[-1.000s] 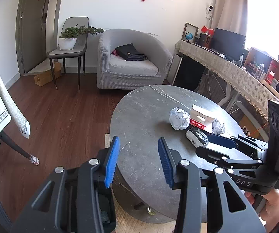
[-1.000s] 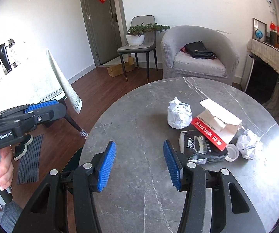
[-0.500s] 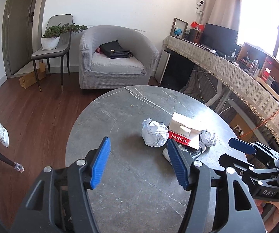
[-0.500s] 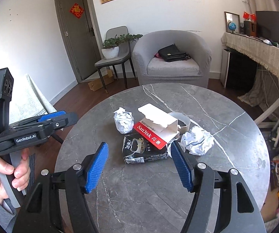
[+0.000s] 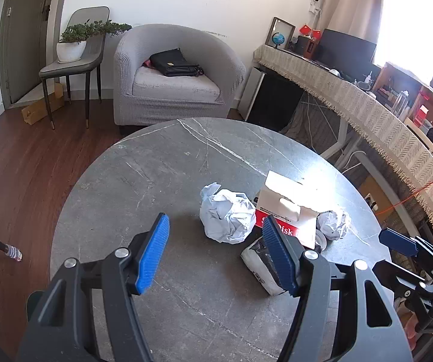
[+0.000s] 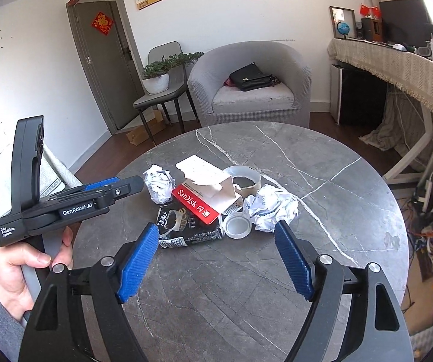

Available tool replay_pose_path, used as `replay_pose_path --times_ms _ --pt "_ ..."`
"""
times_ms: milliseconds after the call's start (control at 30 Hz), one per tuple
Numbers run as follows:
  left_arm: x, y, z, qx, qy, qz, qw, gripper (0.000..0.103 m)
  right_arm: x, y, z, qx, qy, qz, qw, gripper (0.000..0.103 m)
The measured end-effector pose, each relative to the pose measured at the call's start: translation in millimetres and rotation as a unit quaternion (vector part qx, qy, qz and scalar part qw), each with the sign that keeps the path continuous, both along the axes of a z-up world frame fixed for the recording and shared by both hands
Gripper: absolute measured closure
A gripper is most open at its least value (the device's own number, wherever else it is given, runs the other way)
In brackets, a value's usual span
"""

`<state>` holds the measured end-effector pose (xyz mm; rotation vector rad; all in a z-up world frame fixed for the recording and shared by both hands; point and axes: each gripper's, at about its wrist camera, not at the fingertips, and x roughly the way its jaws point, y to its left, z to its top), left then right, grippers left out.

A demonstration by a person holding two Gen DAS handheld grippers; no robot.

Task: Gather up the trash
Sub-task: 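Move both tools back over the table toward the remaining trash, then close the left tool on the crumpled white paper ball, then grasp the red SanDisk box by its paper flap with the right tool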

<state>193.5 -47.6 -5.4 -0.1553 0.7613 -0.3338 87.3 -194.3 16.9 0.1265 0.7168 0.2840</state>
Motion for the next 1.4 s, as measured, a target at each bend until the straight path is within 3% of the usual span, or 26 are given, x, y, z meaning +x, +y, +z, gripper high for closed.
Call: replay_pose_path --times_ms 367,667,967,1400 --pt "19 -12 -9 -0.036 0.017 0.001 0.9992 0.045 1 -11 -13 -0.002 0.018 0.004 1.000 0.023" --pt "25 -10 -11 -0.049 0.027 0.007 0.9984 0.067 -2 -15 -13 -0.021 0.010 0.017 1.000 0.023" --pt "-1 -1 13 -0.038 -0.008 0.012 0.9992 0.068 -6 -3 -10 -0.063 -0.011 0.054 0.996 0.023" --pt "-21 36 27 -0.088 -0.010 0.037 0.9953 0.068 52 27 -16 -0.156 0.003 0.115 0.981 0.023"
